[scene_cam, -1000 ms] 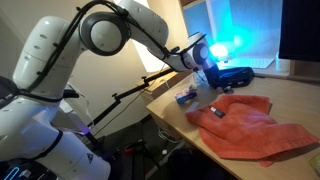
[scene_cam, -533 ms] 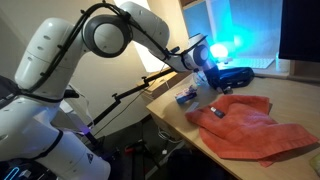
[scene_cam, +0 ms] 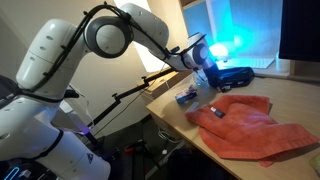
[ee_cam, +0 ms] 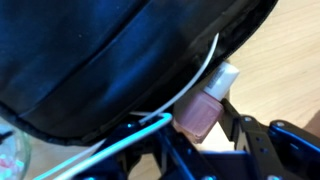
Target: Slide the bag to the right, move the two nail polish bottles on the table to the right, pull the peach towel forward and put the two nail polish bottles on the towel
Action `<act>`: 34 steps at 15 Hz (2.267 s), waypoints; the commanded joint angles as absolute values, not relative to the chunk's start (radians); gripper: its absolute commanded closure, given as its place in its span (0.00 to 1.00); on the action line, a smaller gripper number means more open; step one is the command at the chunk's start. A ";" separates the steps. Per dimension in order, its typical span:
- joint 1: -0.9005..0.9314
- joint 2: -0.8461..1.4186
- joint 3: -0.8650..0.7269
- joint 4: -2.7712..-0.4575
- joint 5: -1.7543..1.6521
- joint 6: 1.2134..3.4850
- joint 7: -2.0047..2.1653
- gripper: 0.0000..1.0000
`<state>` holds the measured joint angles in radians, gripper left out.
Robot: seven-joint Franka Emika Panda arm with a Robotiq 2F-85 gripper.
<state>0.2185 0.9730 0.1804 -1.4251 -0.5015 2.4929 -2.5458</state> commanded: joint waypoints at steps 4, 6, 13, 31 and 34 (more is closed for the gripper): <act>0.267 0.894 0.105 -1.523 -0.527 2.632 -2.456 0.78; 0.289 0.839 0.062 -1.609 -0.566 2.730 -2.388 0.78; 0.584 0.695 -0.374 -1.884 -0.681 2.990 -1.871 0.78; 0.194 0.788 0.105 -1.777 -0.885 2.792 -1.907 0.00; 0.190 0.782 0.121 -1.754 -0.879 2.729 -1.918 0.00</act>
